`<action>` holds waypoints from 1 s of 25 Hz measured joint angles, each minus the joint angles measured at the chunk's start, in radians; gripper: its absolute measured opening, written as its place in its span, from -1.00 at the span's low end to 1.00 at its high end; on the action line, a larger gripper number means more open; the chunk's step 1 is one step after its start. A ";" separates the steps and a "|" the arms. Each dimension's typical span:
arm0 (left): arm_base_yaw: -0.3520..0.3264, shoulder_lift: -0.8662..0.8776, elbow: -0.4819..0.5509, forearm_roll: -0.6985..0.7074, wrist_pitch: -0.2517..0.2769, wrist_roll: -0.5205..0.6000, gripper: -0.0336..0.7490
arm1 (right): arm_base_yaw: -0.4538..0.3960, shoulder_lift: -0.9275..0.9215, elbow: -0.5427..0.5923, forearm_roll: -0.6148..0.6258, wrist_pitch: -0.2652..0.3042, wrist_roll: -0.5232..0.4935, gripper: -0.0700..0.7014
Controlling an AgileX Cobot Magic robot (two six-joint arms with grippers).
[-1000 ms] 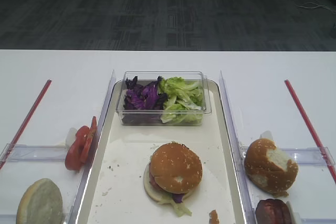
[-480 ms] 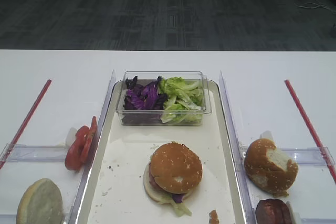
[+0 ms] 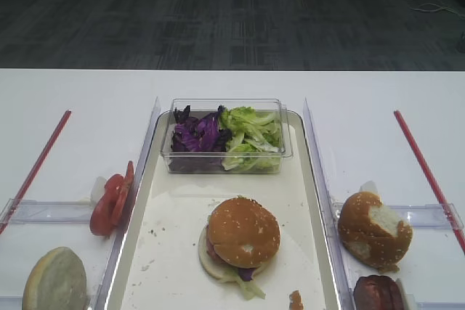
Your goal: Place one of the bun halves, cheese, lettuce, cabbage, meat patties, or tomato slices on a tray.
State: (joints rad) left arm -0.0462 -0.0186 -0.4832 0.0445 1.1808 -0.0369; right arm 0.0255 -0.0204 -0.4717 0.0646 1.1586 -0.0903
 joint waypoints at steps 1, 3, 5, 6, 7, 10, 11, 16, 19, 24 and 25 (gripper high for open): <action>0.000 0.000 0.000 0.000 0.000 0.000 0.16 | 0.000 0.000 0.000 0.000 0.000 0.000 -0.76; 0.000 0.000 0.000 0.000 0.000 0.000 0.16 | 0.000 0.000 0.000 0.000 0.000 0.002 -0.76; 0.000 0.000 0.000 0.000 0.000 0.000 0.16 | 0.000 0.000 0.000 0.000 0.000 0.002 -0.76; 0.000 0.000 0.000 0.000 0.000 0.000 0.16 | 0.000 0.000 0.000 0.000 0.000 0.002 -0.76; 0.000 0.000 0.000 0.000 0.000 0.000 0.16 | 0.000 0.000 0.000 0.000 0.000 0.002 -0.76; 0.000 0.000 0.000 0.000 0.000 0.000 0.16 | 0.000 0.000 0.000 0.000 0.000 0.002 -0.76; 0.000 0.000 0.000 0.000 0.000 0.000 0.16 | 0.000 0.000 0.000 0.000 0.000 0.002 -0.76; 0.000 0.000 0.000 0.000 0.000 0.000 0.16 | 0.000 0.000 0.000 0.000 0.000 0.002 -0.76; 0.000 0.000 0.000 0.000 0.000 0.000 0.16 | 0.000 0.000 0.000 0.000 0.000 0.002 -0.76; 0.000 0.000 0.000 0.000 0.000 0.000 0.16 | 0.000 0.000 0.000 0.000 0.000 0.002 -0.76; 0.000 0.000 0.000 0.000 0.000 0.000 0.16 | 0.000 0.000 0.000 0.000 0.000 0.002 -0.76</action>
State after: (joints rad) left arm -0.0462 -0.0186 -0.4832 0.0445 1.1808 -0.0369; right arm 0.0255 -0.0204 -0.4717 0.0646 1.1586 -0.0883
